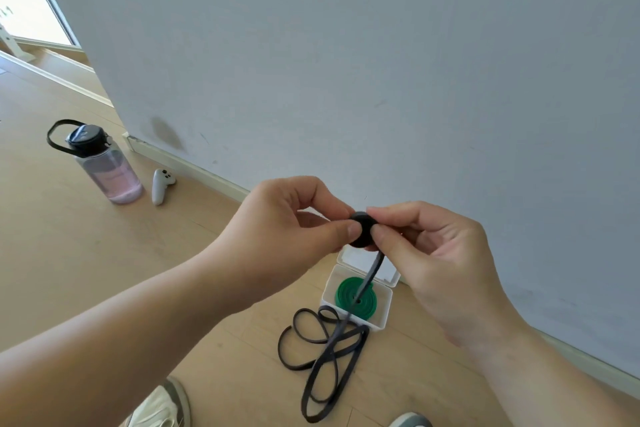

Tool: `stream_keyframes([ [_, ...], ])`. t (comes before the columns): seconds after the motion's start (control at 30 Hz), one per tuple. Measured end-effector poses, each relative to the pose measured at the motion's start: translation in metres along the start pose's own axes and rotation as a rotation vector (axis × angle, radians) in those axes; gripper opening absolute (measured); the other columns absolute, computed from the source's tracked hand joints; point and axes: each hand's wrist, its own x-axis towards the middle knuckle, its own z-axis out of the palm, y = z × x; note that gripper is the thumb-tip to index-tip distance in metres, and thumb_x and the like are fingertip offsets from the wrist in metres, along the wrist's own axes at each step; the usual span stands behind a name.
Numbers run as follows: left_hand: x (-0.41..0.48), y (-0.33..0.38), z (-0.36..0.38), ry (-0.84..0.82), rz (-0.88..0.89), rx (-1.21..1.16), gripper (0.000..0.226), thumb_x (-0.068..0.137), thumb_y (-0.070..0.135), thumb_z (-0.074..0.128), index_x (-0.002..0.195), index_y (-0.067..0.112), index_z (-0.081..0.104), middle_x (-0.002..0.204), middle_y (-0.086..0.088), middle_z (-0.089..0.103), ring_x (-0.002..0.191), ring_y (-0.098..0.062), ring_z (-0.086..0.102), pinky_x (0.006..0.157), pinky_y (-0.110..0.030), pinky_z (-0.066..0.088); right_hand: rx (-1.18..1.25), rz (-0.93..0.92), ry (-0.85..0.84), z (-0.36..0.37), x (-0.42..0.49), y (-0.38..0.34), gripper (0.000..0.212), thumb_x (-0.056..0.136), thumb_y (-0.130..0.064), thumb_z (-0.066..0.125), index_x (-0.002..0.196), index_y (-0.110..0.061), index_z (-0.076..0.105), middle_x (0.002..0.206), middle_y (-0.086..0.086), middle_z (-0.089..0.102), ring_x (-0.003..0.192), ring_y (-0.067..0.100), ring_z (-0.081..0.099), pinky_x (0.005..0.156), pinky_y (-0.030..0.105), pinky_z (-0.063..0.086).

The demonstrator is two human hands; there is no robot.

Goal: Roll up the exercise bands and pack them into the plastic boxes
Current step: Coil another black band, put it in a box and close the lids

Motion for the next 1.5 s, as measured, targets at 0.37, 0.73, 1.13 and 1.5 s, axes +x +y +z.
stream_keyframes([
  [0.37,0.003,0.001,-0.004,-0.007,0.027,-0.066,0.032,0.073,0.008,0.092,0.093,0.027,0.075,0.087,-0.004,0.076,0.083,-0.027,0.077,0.09,-0.051,0.061,0.11,0.037,0.029,-0.002,0.005,-0.004,0.022,0.066,-0.013,0.083,0.088,-0.009,0.079,0.083,0.012,0.08,0.079,0.028,0.078,0.077,0.033,0.063],
  [0.73,-0.003,-0.001,0.002,0.021,0.116,0.28,0.031,0.078,0.022,0.087,0.1,0.036,0.07,0.09,0.019,0.074,0.079,0.006,0.07,0.066,-0.01,0.051,-0.414,-0.271,-0.107,0.005,-0.002,0.005,0.027,0.093,0.004,0.068,0.1,-0.02,0.077,0.092,-0.01,0.073,0.091,0.013,0.072,0.08,0.02,0.056],
  [1.13,0.001,-0.001,-0.002,0.089,0.001,-0.211,0.02,0.077,0.006,0.087,0.088,0.017,0.075,0.089,-0.009,0.079,0.082,-0.026,0.077,0.093,-0.056,0.059,0.162,0.05,0.06,0.003,0.002,-0.004,0.018,0.07,-0.013,0.081,0.088,-0.013,0.079,0.088,0.009,0.081,0.083,0.029,0.079,0.085,0.044,0.063],
  [1.5,-0.002,-0.005,0.003,0.012,0.146,0.213,0.027,0.081,0.012,0.085,0.096,0.028,0.069,0.086,0.015,0.078,0.078,-0.001,0.074,0.068,-0.012,0.053,-0.33,-0.25,-0.074,-0.005,0.001,0.002,0.027,0.092,0.007,0.067,0.095,-0.018,0.075,0.091,-0.006,0.075,0.093,0.018,0.073,0.083,0.023,0.058],
])
